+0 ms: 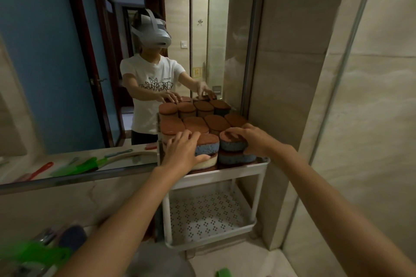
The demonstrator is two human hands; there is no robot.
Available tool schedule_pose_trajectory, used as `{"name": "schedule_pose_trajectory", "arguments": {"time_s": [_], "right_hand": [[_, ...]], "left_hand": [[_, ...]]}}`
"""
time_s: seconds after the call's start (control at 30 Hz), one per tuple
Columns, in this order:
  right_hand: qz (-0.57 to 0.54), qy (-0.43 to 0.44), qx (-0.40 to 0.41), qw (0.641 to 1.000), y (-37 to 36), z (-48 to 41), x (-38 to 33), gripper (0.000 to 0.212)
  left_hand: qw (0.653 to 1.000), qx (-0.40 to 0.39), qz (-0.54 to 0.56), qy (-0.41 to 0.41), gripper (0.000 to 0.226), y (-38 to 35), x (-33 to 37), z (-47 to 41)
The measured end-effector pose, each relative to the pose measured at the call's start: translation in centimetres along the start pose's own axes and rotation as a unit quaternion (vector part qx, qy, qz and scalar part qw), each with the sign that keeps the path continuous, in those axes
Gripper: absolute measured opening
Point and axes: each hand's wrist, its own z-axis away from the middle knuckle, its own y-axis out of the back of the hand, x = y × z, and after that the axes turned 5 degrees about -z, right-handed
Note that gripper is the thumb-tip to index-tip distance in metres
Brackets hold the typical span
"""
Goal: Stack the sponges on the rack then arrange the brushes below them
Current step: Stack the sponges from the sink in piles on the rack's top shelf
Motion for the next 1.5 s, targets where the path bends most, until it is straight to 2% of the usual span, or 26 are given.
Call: {"name": "schedule_pose_trajectory", "arguments": {"time_s": [0.1,0.33,0.47,0.53,0.67,0.8,0.9,1.03,1.1,1.17,1.23,1.3,1.37,1.43,1.5], "right_hand": [[-0.033,0.011,0.009,0.999,-0.9,0.1,0.2,0.074],[-0.025,-0.017,0.043,0.999,-2.4,1.0,-0.9,0.067],[-0.039,-0.003,0.124,0.992,-3.3,1.4,-1.8,0.059],[-0.082,0.029,0.194,0.977,-3.7,1.8,-2.8,0.052],[-0.145,0.15,0.332,0.92,-5.6,3.1,-7.1,0.044],[-0.196,0.224,0.353,0.887,-9.6,3.7,-12.8,0.036],[-0.258,0.24,0.302,0.886,-14.4,4.3,-16.7,0.035],[-0.312,0.223,0.152,0.911,-22.9,5.6,-20.5,0.035],[-0.303,0.166,0.019,0.938,-27.9,6.3,-21.0,0.033],[-0.266,0.09,-0.148,0.948,-32.3,7.2,-20.6,0.036],[-0.211,0.042,-0.288,0.933,-35.7,8.0,-19.9,0.044],[-0.171,0.021,-0.377,0.91,-38.2,8.2,-19.8,0.053],[-0.14,0.011,-0.417,0.898,-40.5,7.8,-20.3,0.058],[-0.131,-0.006,-0.42,0.898,-42.4,6.8,-21.0,0.058],[-0.189,-0.071,-0.395,0.896,-44.1,5.4,-21.8,0.051]], "left_hand": [[1.0,0.016,-0.002,-0.001,0.067,-0.4,-0.1,0.3],[1.0,0.017,-0.027,-0.004,0.066,-0.6,0.1,0.5],[0.999,0.032,-0.004,-0.005,0.064,-0.5,0.0,0.7],[0.997,0.071,0.021,-0.005,0.06,-0.3,-0.1,0.9],[0.98,0.163,0.112,0.034,0.042,0.8,-0.9,2.4],[0.949,0.211,0.198,0.125,0.028,0.9,-3.8,6.5],[0.928,0.199,0.229,0.214,0.024,-1.5,-7.0,11.0],[0.914,0.119,0.231,0.311,0.027,-7.9,-10.9,17.6],[0.906,0.045,0.236,0.35,0.026,-11.3,-12.1,20.8],[0.886,-0.06,0.221,0.402,0.029,-14.4,-13.2,23.4],[0.865,-0.166,0.203,0.427,0.032,-17.3,-14.5,25.5],[0.855,-0.237,0.192,0.42,0.034,-19.8,-16.2,27.2],[0.856,-0.266,0.167,0.411,0.041,-22.2,-18.1,28.7],[0.853,-0.284,0.141,0.414,0.054,-24.2,-19.9,29.5],[0.846,-0.266,0.133,0.443,0.063,-25.7,-21.6,29.7]]}}
